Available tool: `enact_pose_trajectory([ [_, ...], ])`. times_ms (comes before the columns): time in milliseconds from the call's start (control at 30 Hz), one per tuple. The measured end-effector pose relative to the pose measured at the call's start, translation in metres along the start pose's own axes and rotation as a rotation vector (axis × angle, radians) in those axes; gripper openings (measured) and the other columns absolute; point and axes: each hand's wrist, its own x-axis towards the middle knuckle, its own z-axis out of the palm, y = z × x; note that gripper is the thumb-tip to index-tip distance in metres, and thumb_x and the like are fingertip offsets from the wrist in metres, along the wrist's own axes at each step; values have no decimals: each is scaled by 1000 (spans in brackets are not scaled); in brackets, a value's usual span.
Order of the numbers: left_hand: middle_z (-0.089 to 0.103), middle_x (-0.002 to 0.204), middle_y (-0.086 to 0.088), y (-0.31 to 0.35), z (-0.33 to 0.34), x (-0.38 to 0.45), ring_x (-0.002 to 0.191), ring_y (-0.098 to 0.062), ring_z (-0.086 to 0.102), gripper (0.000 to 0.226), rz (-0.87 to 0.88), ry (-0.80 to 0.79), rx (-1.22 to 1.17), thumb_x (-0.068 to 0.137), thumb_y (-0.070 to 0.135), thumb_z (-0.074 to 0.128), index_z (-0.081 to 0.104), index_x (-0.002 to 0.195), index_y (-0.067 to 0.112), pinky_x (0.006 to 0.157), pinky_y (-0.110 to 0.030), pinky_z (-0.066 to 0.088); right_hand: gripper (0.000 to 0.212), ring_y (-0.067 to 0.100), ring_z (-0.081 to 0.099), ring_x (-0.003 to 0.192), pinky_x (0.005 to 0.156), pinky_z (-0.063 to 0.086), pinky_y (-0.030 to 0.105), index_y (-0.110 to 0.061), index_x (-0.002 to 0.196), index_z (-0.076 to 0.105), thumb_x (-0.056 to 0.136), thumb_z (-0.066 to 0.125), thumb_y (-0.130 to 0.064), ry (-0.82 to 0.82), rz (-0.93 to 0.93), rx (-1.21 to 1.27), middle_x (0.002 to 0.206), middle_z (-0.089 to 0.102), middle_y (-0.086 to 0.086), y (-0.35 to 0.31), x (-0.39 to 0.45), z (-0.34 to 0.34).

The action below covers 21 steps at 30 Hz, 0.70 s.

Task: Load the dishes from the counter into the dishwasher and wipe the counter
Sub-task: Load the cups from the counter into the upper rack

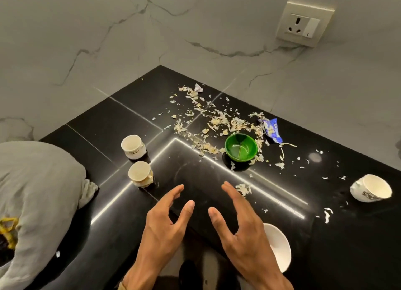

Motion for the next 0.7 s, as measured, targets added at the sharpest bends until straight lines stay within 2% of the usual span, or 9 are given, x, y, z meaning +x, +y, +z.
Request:
enact_pose_trajectory([
  [200,58,136,17,6,16,13,128,4,50,62,-68,96,-6,83,59,59,53,140,34,91,-12,41,63,-23,16,135,99,14,-6,-42,147,30,91,45,-66,-52,-59,-21,150,29,-30,12,31,-20],
  [300,58,138,12,14,27,11,130,-3,50,65,-114,153,-34,82,61,57,52,140,34,100,-20,42,65,-28,11,130,100,15,-4,-44,148,25,91,45,-65,-102,-90,-16,147,23,-35,15,47,-32],
  [400,56,141,11,18,37,9,131,-2,49,66,-139,200,-51,83,57,58,52,142,29,110,-29,41,65,-31,13,127,98,19,-3,-43,149,25,91,47,-64,-141,-126,-3,144,23,-35,21,59,-38],
  [500,56,141,10,16,40,4,131,-2,50,63,-177,252,-65,85,53,60,53,141,27,112,-32,41,65,-30,14,127,98,18,-5,-40,149,29,91,49,-62,-177,-143,2,144,27,-33,25,62,-35],
  [600,54,145,7,10,35,2,134,-10,48,58,-229,292,-48,88,47,64,52,142,30,113,-35,41,65,-31,14,126,98,18,-4,-41,149,27,91,46,-64,-203,-140,6,145,26,-33,23,62,-25],
  [700,50,145,12,2,23,12,135,-13,47,56,-238,338,-16,89,39,68,51,142,32,113,-38,40,66,-28,14,129,99,16,-5,-41,149,26,91,45,-65,-204,-129,20,146,26,-32,17,64,-13],
])
